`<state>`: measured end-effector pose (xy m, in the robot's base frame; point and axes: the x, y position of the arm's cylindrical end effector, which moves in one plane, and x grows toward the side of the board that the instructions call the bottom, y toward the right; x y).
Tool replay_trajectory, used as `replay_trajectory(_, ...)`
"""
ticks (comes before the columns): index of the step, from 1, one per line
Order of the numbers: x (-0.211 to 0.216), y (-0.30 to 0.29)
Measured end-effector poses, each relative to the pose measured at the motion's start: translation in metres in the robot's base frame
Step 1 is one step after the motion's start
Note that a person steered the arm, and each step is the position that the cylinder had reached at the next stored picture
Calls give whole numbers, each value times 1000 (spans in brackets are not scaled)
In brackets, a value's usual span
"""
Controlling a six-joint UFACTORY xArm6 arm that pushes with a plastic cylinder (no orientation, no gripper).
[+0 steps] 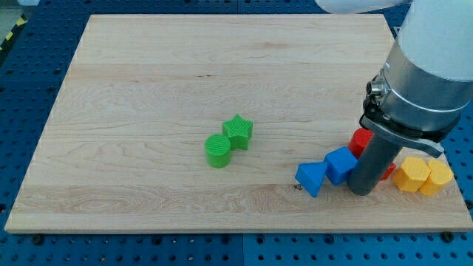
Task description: Push the cube to the top left side slightly
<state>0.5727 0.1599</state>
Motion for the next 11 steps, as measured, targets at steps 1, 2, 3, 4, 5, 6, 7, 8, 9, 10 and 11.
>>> replay_trajectory(1, 0, 4)
replay_trajectory(2, 0, 5)
replay_trajectory(3, 0, 5)
replay_trajectory(4, -3, -4)
replay_trajectory(5, -9, -22)
replay_trajectory(6, -9, -26)
replay_trajectory(7, -18, -39)
replay_trajectory(8, -25, -48)
replay_trajectory(9, -21, -26)
replay_trajectory(10, 7, -2)
replay_trajectory(11, 16, -1)
